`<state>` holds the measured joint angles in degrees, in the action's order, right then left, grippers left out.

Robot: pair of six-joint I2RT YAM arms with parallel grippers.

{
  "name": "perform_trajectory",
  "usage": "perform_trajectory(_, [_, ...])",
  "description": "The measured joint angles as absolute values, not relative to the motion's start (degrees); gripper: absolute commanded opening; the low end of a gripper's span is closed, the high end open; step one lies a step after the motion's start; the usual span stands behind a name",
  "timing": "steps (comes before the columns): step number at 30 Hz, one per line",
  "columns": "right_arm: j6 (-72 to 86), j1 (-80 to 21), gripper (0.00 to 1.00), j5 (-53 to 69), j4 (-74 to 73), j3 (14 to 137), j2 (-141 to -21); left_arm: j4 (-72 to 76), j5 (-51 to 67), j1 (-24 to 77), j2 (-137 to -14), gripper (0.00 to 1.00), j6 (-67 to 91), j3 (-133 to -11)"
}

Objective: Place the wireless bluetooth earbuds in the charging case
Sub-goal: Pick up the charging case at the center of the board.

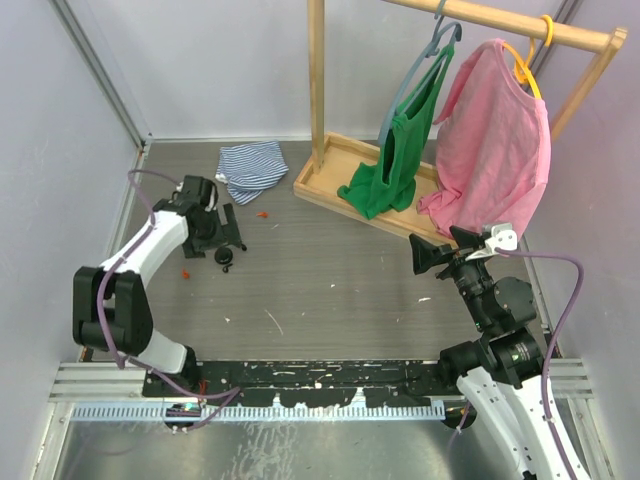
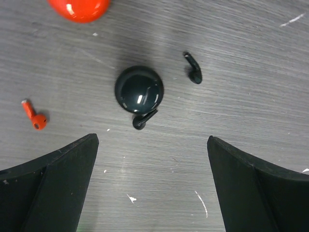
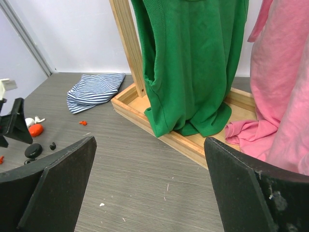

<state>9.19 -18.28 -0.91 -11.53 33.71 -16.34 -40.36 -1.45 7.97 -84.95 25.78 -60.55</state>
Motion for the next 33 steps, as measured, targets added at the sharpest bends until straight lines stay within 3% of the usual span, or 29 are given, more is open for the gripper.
perform_trajectory(10, [9.2, -19.4, 1.00, -1.0, -11.6, 33.7, -16.3, -44.2, -2.4, 10.7, -94.7, 0.99, 19.1, -67.1])
perform_trajectory(19, [9.1, -19.5, 1.00, -1.4, -11.6, 33.7, -15.6, -47.2, -3.1, 9.3, -101.8, 0.75, 17.1, -71.4])
perform_trajectory(33, [8.9, -19.9, 1.00, -2.1, -11.6, 33.7, -15.6, -46.4, -2.2, 6.9, -107.8, 0.64, 17.0, -73.3])
